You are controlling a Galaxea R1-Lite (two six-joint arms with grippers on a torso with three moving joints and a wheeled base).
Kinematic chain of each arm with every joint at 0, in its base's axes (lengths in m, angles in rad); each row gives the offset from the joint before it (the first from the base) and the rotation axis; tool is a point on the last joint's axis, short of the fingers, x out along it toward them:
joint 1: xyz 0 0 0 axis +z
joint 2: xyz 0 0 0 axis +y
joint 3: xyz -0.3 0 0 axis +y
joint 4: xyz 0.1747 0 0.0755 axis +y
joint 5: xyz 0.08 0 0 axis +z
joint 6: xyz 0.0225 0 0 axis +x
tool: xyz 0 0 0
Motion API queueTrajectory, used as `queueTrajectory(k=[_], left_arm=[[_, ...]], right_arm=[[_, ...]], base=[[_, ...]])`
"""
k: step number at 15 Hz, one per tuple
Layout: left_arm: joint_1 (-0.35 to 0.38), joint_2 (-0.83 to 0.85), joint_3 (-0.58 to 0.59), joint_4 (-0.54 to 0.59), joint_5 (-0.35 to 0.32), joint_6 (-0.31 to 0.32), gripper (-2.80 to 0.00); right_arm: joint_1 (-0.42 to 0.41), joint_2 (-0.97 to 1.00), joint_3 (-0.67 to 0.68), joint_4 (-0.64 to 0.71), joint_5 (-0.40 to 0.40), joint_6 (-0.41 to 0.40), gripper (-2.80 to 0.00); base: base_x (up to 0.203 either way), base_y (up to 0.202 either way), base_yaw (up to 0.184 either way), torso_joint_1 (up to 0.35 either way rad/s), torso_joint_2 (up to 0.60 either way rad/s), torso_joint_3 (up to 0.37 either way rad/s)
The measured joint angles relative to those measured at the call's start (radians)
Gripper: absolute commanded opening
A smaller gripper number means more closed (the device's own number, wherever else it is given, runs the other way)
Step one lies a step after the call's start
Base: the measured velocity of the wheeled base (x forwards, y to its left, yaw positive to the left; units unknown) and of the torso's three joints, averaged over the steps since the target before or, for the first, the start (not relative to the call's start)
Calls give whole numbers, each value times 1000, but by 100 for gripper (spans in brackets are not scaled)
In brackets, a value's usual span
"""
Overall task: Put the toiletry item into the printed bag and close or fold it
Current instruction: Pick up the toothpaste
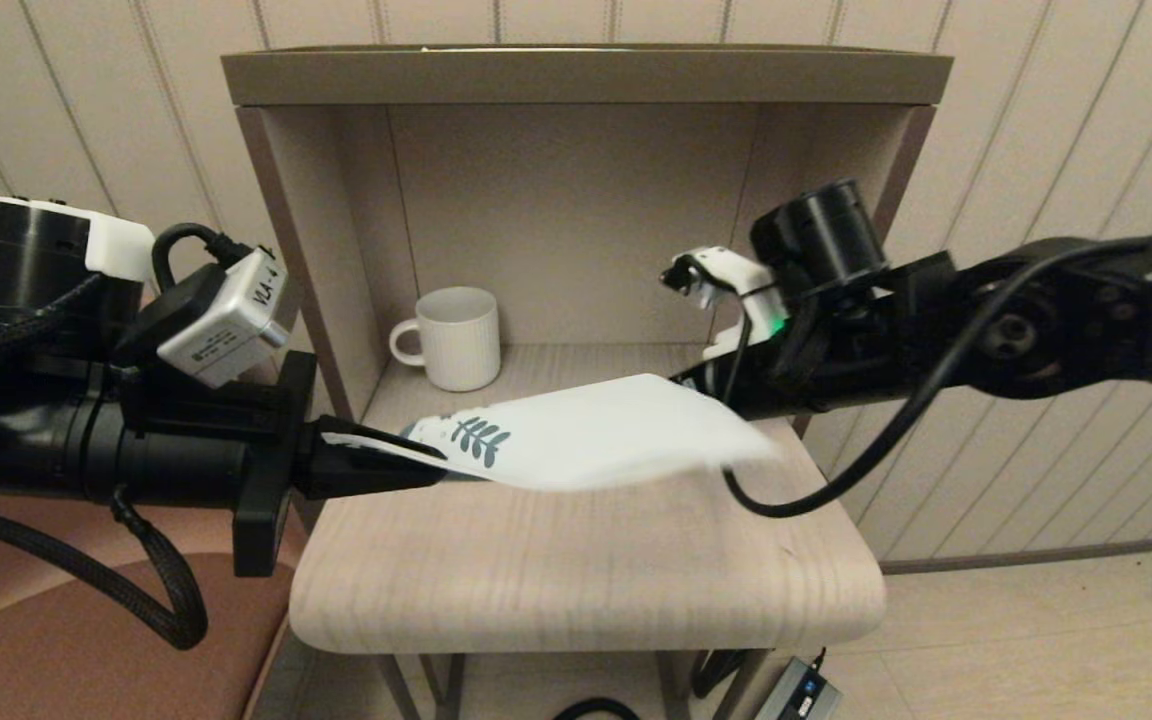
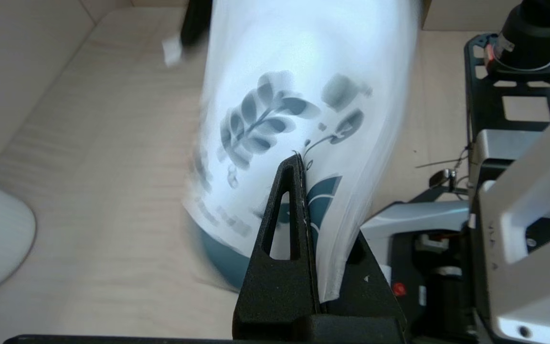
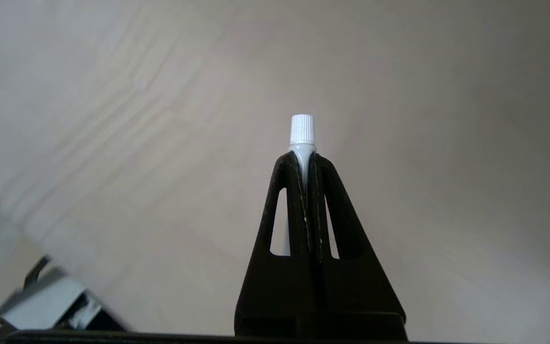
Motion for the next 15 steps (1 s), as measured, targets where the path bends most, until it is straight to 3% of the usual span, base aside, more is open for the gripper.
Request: queueTrajectory(k=[5,10,12,15], left_arm=[[-19,24,-16,-5,21,4,-280],[-67,38,-14,-5,46,18,-280],[-117,58,-16,-5,121,53,-280],[-224,79,-21,-5,299,107,-280]], right_arm=[[-102,-241,53,54,16,-11,-280],[-71,-320,49,59,78,-12,-280],[-24,-323,14,81,96,-13,-280],[45,-302,-108,242,108,-14,-280]], base=[[0,0,0,0,0,0],[0,0,0,0,0,0],[0,0,0,0,0,0],[0,0,0,0,0,0]])
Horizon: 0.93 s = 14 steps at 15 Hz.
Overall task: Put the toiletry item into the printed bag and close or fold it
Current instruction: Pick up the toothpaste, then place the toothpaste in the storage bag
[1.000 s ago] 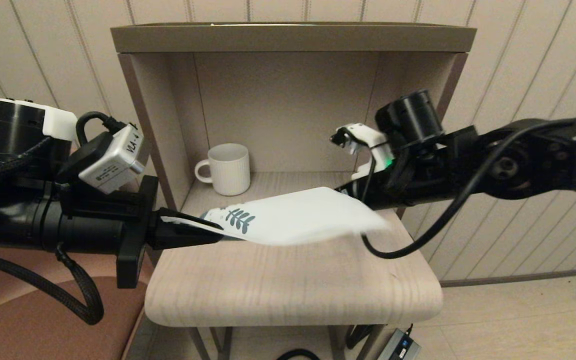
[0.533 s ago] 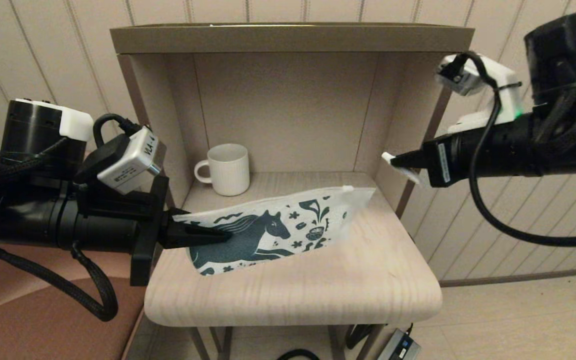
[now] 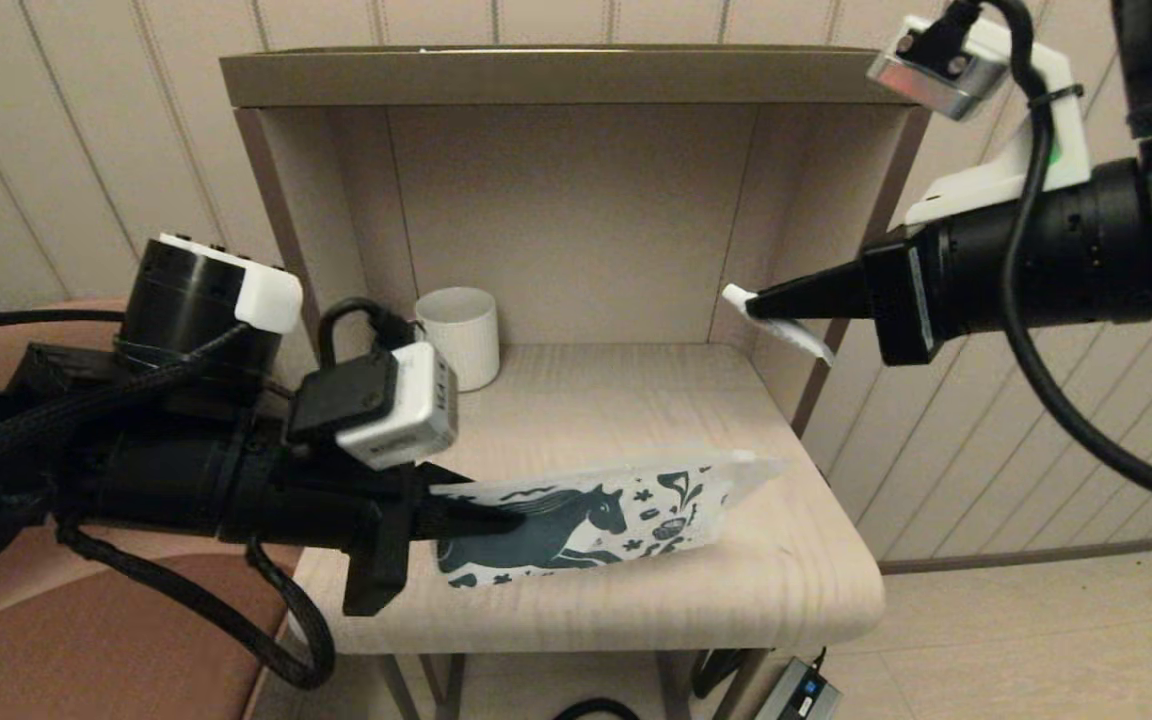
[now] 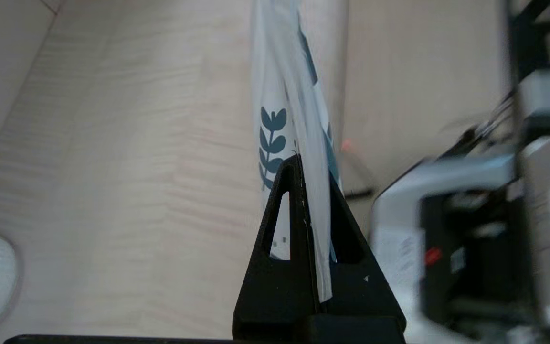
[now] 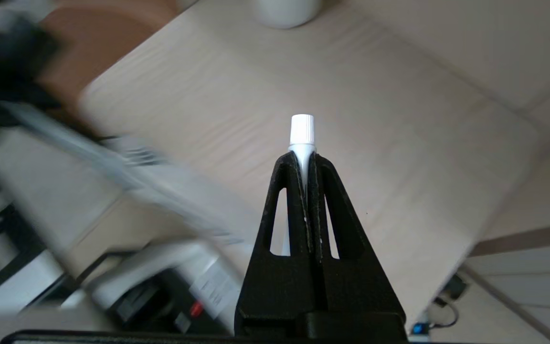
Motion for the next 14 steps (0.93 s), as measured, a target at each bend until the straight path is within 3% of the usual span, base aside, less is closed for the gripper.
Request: queueTrajectory(k=[2,5,11,14], left_arm=[[-41,-9,4,-1,80,15,-280],[-74,-51,49,-57,150,37,-280],[-84,-95,154,-370,234,103,-280],[-84,-94,186,-412,246,133,-280]], right_arm=[[34,23,-53,103,3,0,-280],[83,54,-63,127,21,-1,-280],[133,78,-115,284,55,-7,-280],[141,77,-166,343,65,2,-280]], base=[[0,0,0,0,0,0],[0,0,0,0,0,0],[0,0,0,0,0,0],[0,0,0,0,0,0]])
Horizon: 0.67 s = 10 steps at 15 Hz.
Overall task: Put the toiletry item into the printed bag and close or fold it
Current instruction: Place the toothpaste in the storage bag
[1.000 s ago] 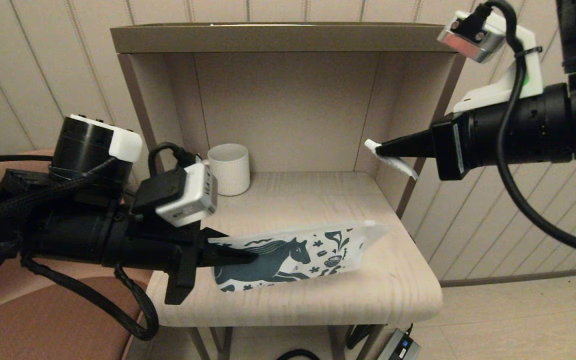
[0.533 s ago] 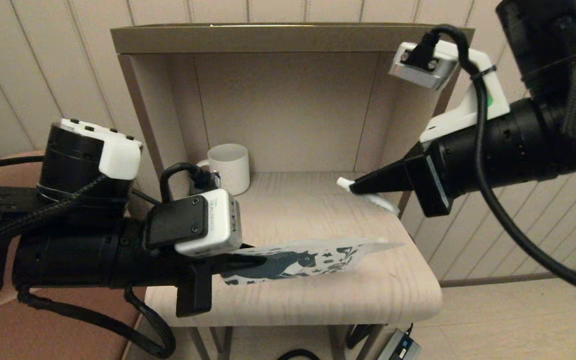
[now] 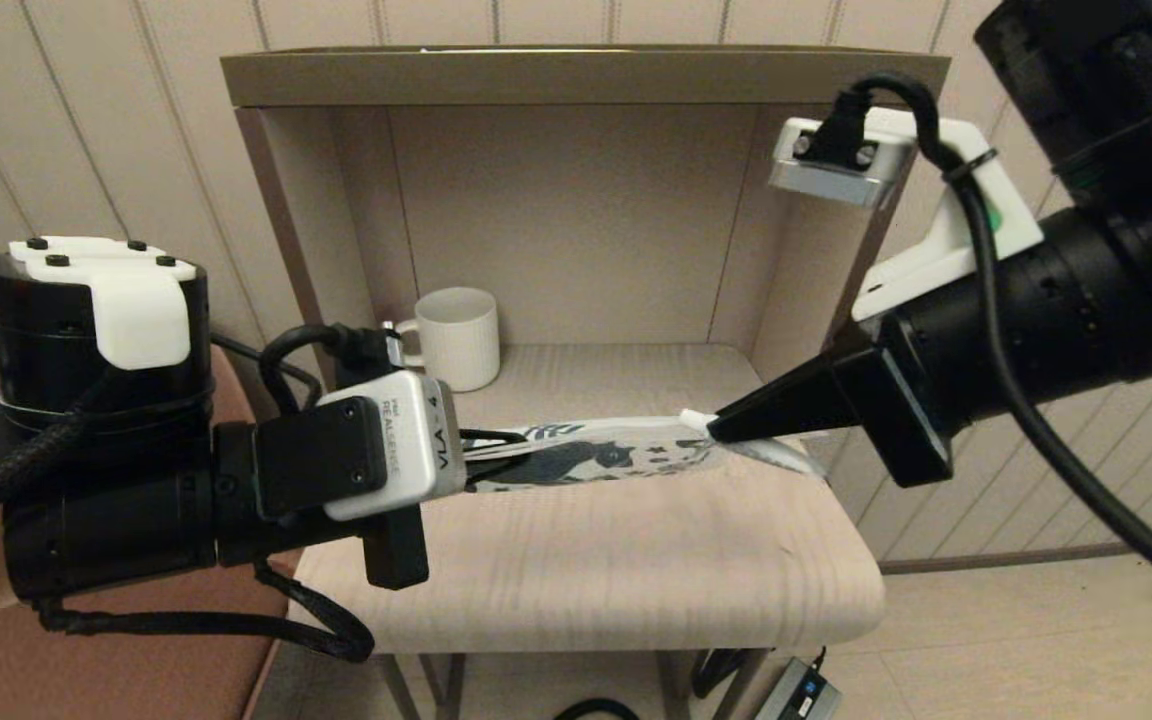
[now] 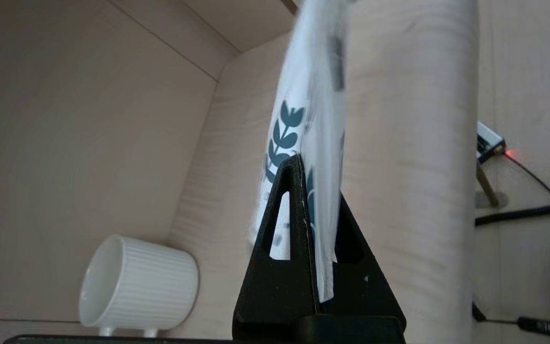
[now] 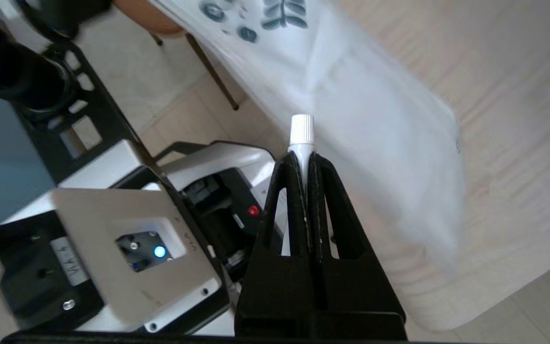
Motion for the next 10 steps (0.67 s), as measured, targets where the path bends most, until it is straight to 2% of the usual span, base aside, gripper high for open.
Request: queueTrajectory(k=[6,10], left_arm=[[0,7,33,-16,0,1,-280],[0,14,37,-19,1,-1,-280]], right_arm=[[26,-13,-29,20,0,10,-280],[36,-4,10,21,-1,10,-280]], base=[[0,0,0,0,0,0],[0,0,0,0,0,0]])
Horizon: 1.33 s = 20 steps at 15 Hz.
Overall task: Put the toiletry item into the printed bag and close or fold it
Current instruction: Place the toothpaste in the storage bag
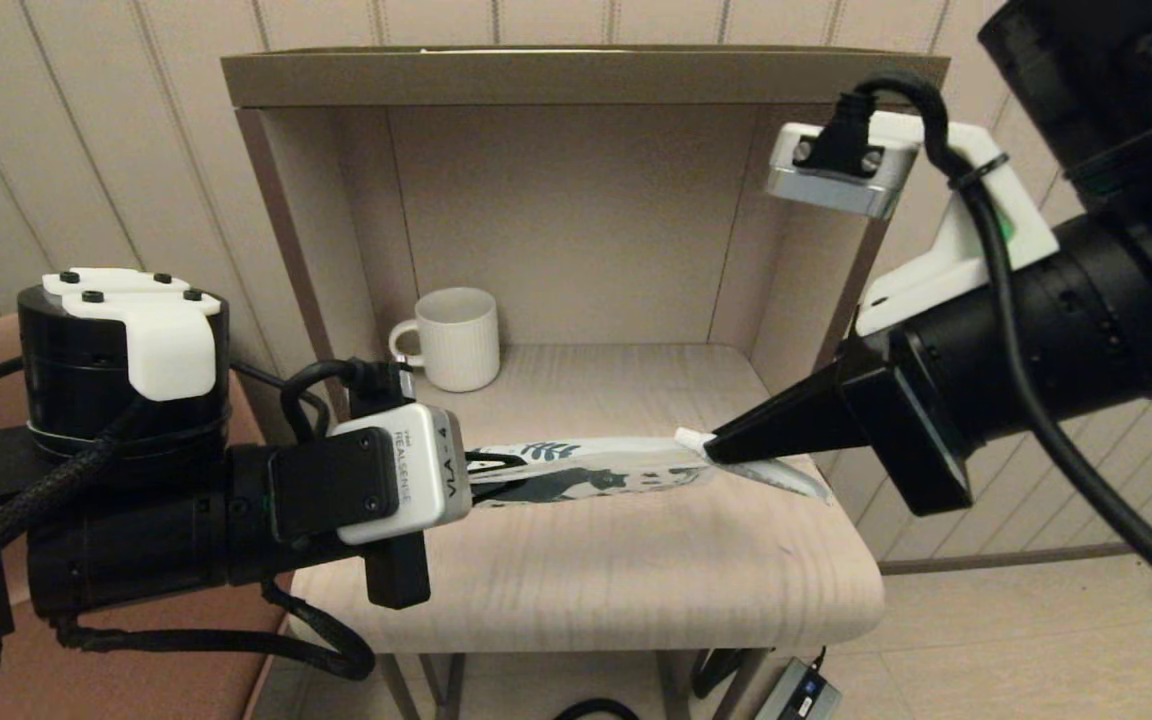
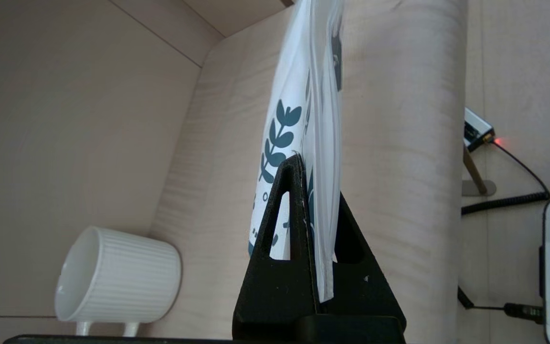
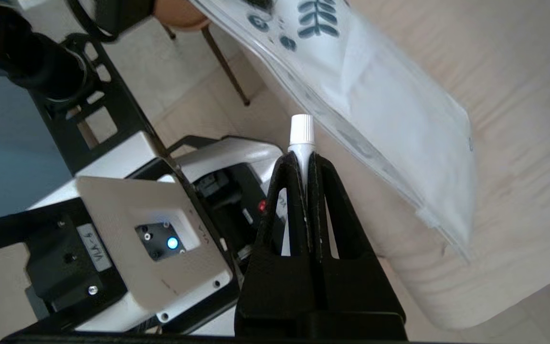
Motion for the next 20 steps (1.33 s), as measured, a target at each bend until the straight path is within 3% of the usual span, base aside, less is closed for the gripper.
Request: queueTrajectory(k=[11,20], left_arm=[[0,15,-1,-2,-1,0,-280],[-8,12,18,-22,-5,2,-280]], right_arm=[[1,49,38,-3,1,-1,-280],[-9,114,-39,-1,-1,-3,-280]], base=[[0,0,0,0,0,0],[0,0,0,0,0,0]])
